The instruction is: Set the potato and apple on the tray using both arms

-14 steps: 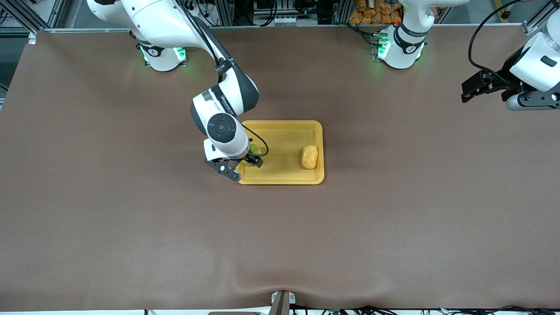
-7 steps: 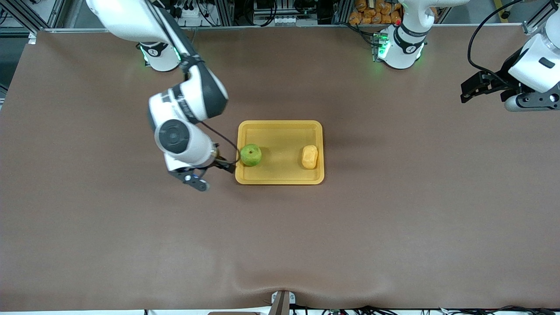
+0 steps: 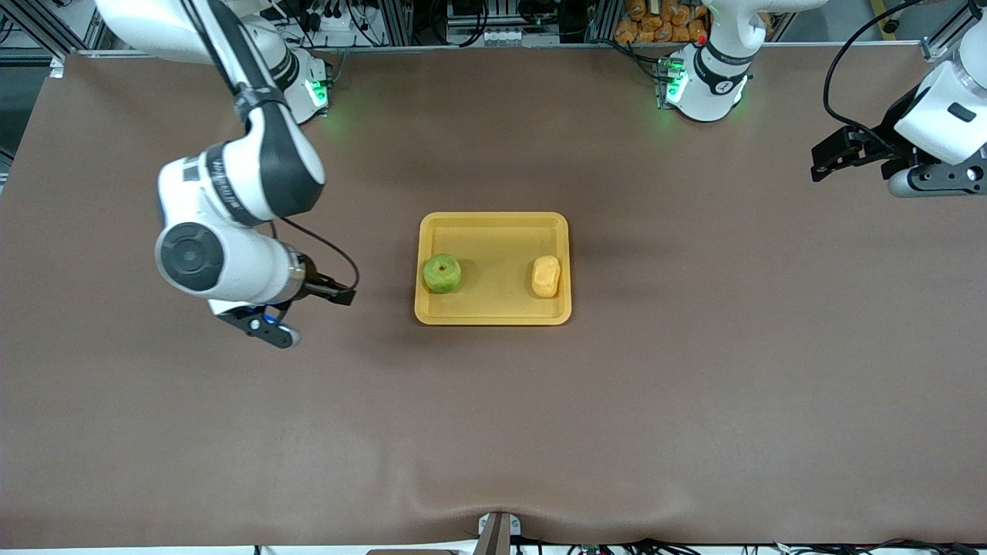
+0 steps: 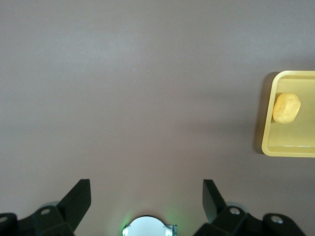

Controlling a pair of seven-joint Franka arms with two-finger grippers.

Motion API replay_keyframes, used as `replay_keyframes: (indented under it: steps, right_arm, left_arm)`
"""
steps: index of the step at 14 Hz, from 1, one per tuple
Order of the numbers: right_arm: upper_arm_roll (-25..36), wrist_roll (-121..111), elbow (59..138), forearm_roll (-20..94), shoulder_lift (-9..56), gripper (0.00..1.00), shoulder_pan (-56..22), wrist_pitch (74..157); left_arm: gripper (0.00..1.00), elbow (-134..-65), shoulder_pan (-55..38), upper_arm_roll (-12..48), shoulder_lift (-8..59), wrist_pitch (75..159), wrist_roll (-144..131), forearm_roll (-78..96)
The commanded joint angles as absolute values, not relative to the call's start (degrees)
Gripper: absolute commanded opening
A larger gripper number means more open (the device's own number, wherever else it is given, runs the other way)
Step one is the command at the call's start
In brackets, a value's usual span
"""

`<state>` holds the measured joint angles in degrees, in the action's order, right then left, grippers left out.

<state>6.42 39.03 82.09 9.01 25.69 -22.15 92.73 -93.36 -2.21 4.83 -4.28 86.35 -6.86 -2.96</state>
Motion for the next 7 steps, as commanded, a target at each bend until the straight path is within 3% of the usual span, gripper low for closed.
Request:
replay_keyframes:
  steps: [1, 7]
  right_arm:
    - [5.36, 37.35, 79.02, 8.35, 25.49, 1.0, -18.12, 87.9]
    - [5.27, 36.65, 74.62, 8.61, 25.49, 1.0, -9.33, 81.31]
  left_arm:
    - [1.0, -93.87, -2.02, 4.57, -5.19, 86.31, -6.33, -2.64]
    - [1.0, -93.78, -1.85, 4.39, -5.54, 86.31, -6.15, -2.64]
